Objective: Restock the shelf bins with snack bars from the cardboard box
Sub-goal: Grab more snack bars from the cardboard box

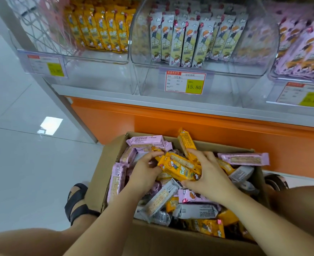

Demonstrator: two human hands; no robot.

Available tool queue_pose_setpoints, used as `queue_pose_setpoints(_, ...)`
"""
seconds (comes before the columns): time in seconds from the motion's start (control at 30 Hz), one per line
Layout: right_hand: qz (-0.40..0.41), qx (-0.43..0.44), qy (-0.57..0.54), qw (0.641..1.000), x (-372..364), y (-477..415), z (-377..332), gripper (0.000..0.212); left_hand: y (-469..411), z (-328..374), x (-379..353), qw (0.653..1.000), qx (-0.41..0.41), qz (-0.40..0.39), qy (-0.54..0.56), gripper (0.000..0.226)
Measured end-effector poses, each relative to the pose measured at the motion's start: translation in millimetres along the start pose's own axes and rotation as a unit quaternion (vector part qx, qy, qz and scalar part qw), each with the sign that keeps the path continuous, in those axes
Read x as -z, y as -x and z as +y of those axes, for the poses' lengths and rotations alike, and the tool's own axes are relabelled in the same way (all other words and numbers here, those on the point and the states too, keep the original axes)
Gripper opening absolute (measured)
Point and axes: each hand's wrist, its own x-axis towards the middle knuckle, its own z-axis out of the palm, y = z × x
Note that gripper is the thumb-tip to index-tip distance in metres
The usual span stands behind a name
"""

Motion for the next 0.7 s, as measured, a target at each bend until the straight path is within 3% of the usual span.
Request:
queue_pose_setpoints(0.13,-0.013,0.001,-0.021,1.0,2.2,-10.0,5.4,0.087,-1.6,-1.2,6.7,0.994,-0.021,-0.1,-0.046,0.053)
queue_pose_setpoints(0.23,-0.017,0.01,-0.046,0.999,1.5,-14.2,9.6,0.082,-3.9,-3.8,11.1,0.986,-0.028,-0.127,-0.105,0.073)
queue_pose_setpoints(0.5,-0.002,0.047,-0.079,0.996,1.6,-13.7,5.8,0.063,0.0,-2.6,7.5,0.99,-0.089,-0.028,-0.106,0.055)
queue_pose_setpoints(0.7,0.04,0.094,-0.08,0.992,19.0,4.8,-24.1,0.059,24.1,30.1,18.3,0.983,-0.143,0.018,-0.114,0.058)
